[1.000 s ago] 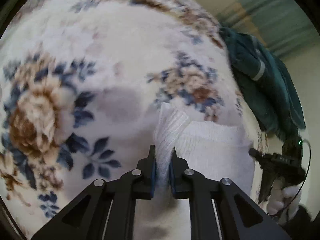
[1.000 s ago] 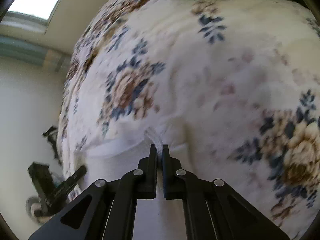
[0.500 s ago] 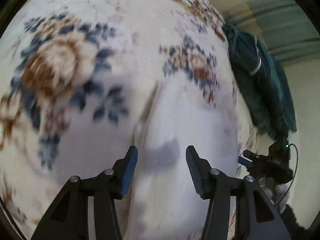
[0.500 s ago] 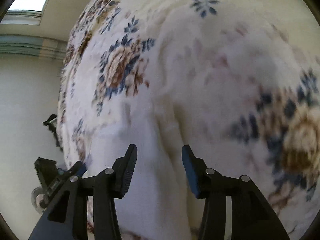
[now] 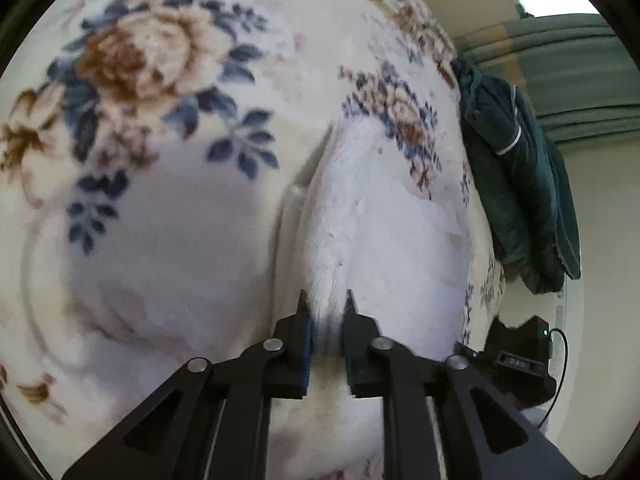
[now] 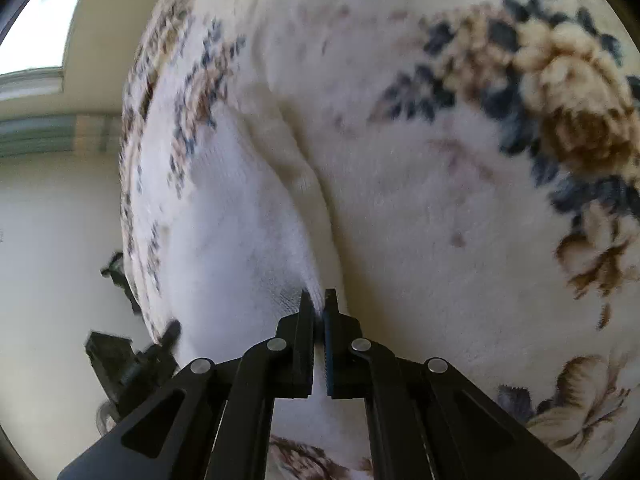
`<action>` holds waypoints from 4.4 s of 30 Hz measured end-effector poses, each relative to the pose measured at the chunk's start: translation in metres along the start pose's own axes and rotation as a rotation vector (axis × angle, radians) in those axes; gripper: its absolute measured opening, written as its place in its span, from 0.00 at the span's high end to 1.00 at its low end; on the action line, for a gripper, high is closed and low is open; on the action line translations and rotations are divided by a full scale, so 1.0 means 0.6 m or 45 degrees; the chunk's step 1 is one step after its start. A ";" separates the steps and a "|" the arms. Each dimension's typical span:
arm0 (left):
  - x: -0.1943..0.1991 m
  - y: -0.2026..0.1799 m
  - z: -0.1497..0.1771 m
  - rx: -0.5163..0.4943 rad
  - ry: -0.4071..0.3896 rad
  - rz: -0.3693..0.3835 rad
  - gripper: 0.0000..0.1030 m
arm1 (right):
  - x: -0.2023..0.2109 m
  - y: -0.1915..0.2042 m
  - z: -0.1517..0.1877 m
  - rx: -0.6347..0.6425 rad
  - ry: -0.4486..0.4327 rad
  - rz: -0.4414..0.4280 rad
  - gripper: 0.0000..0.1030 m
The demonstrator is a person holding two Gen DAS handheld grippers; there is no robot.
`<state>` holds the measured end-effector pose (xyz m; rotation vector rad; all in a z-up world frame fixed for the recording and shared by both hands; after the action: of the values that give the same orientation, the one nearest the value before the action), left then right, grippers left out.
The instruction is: Fold small clothes
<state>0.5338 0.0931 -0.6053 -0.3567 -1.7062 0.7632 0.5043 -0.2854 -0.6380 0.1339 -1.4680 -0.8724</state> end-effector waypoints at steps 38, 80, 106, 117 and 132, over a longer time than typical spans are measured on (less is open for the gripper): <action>-0.027 0.014 -0.078 0.004 0.101 0.196 0.34 | 0.005 0.049 -0.139 0.139 0.069 -0.067 0.13; -0.230 -0.187 -0.502 -0.293 0.058 0.186 0.71 | -0.129 0.314 -0.394 0.242 -0.093 -0.285 0.57; 0.027 -0.293 -0.284 -0.597 -0.455 -0.687 0.00 | 0.166 0.353 -0.161 0.570 -0.757 0.931 0.00; 0.230 -0.408 -0.114 -0.674 -0.550 -0.727 0.00 | 0.397 0.406 0.076 0.593 -0.900 0.900 0.00; 0.558 -0.578 0.156 -0.757 -0.718 -0.679 0.00 | 0.761 0.514 0.500 0.698 -1.132 0.773 0.00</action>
<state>0.4055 0.0102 -0.1387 -0.0644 -2.4139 -0.0713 0.3069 -0.2092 -0.0473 -0.3299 -2.3750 0.0321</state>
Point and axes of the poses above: each gripper's, at about its wrist camera, not at the fingertips, and x roughly against the way its jaws point, y to its left, z to its underside, the point moved 5 cm from there along -x, roughly the way its jaws point, and after that the axes turned 3 degrees about -x, right-handed, at the moved point
